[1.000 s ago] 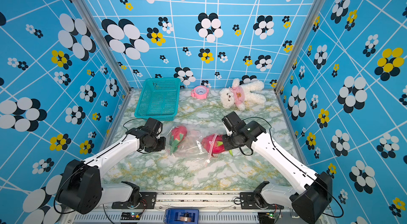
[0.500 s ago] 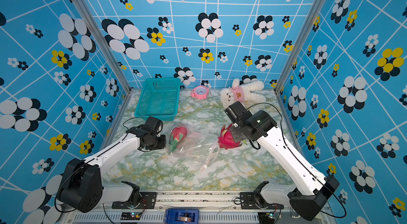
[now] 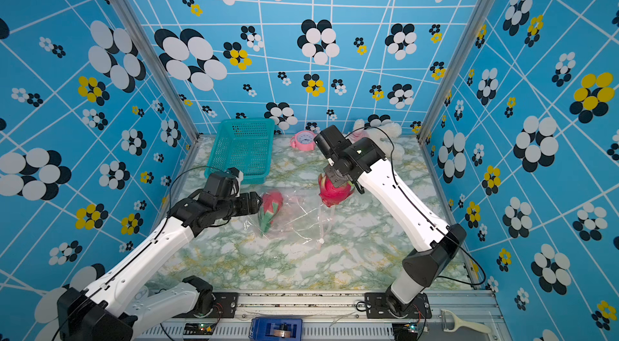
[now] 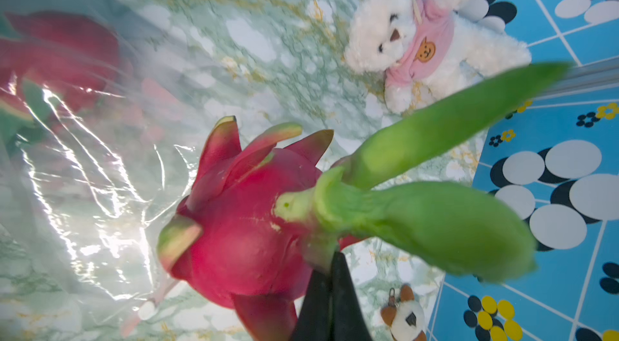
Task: Open the zip-top bag and take out the dragon fruit
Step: Pick up the dragon fruit from the zipper food storage bag.
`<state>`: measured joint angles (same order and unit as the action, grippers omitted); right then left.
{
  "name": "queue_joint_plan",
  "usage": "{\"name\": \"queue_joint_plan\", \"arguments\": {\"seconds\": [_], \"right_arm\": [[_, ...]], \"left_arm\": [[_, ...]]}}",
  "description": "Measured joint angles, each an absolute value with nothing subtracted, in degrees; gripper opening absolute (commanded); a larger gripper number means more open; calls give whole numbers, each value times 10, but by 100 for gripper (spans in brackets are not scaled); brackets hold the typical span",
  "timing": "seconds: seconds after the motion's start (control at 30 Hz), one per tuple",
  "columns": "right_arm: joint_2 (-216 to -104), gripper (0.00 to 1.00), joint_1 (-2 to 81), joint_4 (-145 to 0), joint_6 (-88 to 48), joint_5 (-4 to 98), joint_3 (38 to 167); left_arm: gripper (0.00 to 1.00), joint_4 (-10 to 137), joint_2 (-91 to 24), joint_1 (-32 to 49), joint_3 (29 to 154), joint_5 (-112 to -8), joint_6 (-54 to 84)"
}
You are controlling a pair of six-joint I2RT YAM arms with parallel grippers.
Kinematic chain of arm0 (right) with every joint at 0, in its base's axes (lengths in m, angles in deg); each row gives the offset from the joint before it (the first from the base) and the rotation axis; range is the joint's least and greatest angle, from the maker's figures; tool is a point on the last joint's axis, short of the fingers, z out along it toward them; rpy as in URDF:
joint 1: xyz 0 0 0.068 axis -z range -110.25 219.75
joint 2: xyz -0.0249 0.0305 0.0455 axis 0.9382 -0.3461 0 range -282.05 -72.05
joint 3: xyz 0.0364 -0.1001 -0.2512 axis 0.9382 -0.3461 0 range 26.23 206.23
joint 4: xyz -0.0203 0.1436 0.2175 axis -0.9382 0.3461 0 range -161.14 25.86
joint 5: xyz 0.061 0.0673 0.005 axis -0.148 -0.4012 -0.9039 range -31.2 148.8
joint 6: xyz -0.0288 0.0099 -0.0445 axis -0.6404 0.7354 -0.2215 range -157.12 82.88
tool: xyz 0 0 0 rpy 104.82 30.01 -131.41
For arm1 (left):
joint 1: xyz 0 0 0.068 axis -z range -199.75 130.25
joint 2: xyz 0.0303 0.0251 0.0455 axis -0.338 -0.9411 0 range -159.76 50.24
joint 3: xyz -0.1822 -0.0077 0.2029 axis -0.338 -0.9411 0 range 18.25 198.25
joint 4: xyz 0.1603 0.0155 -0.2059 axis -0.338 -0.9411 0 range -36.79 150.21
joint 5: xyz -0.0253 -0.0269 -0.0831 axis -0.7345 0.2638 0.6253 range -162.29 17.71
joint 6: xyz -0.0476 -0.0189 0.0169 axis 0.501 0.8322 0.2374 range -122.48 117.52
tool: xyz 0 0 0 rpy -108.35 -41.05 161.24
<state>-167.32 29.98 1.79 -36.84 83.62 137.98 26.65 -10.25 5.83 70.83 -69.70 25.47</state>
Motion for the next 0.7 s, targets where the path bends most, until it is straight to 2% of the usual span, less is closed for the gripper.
{"name": "queue_joint_plan", "arguments": {"seconds": [0.23,0.6,0.7], "right_arm": [[-1760,0,269,-2,-396,815,1508],[-1773,0,248,-13,-393,751,1549],[-1773,0,236,-13,-388,743,1553]], "left_arm": [[99,391,-53,97,712,-667,192],[100,438,-199,95,892,-613,123],[97,437,-226,98,921,-596,110]]}}
